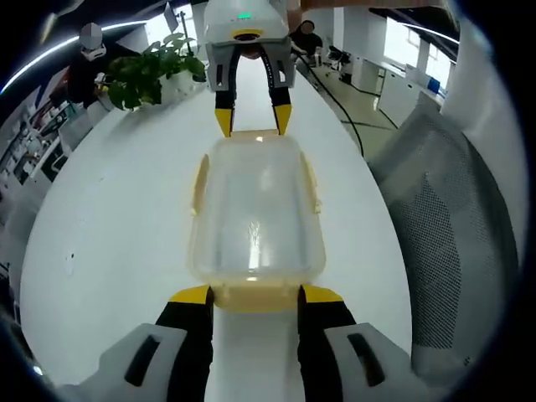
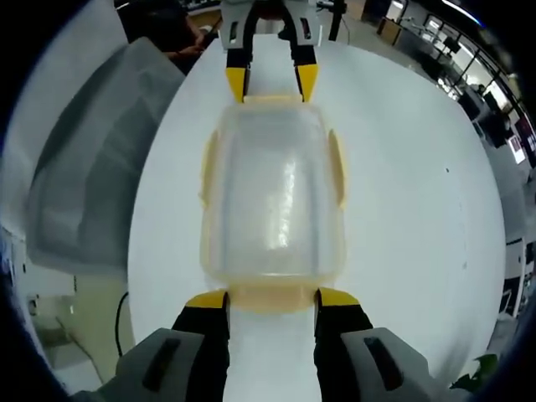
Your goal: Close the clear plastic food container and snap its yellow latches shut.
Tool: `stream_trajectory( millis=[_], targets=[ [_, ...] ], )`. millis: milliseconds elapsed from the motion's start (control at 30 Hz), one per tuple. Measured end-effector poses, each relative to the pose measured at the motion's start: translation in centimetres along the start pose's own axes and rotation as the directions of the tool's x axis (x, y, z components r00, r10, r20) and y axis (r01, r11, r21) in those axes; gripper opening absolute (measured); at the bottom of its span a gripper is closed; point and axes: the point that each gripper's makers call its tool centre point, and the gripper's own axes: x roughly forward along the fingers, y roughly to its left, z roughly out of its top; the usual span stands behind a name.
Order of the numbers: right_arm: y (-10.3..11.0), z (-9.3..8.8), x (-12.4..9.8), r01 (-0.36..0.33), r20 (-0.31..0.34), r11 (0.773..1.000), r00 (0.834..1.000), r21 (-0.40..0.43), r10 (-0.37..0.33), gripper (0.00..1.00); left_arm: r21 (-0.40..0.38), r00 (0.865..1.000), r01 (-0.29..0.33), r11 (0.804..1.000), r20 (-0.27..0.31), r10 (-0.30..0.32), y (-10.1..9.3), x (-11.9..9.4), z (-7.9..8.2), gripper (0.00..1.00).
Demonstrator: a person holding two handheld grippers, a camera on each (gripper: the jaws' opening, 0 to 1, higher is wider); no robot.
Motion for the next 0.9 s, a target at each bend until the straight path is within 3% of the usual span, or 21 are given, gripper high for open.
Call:
stream_trajectory(
  millis=[467, 900],
  targets=[
    [0.1, -1.1, -0.1, -0.024, -0.009, 1.0, 1.0, 0.011, 0.024, 0.38, -0.014, 1.0, 0.016, 1.0, 0.019, -0.016, -0.1, 0.3, 1.1, 0.38],
    [-0.1, -1.5, 0.0, -0.04, -0.004, 0.999, 0.999, 0.027, 0.04, 0.38, -0.024, 0.999, 0.031, 0.999, 0.011, -0.031, 0.0, 1.0, 1.0, 0.38]
  ],
)
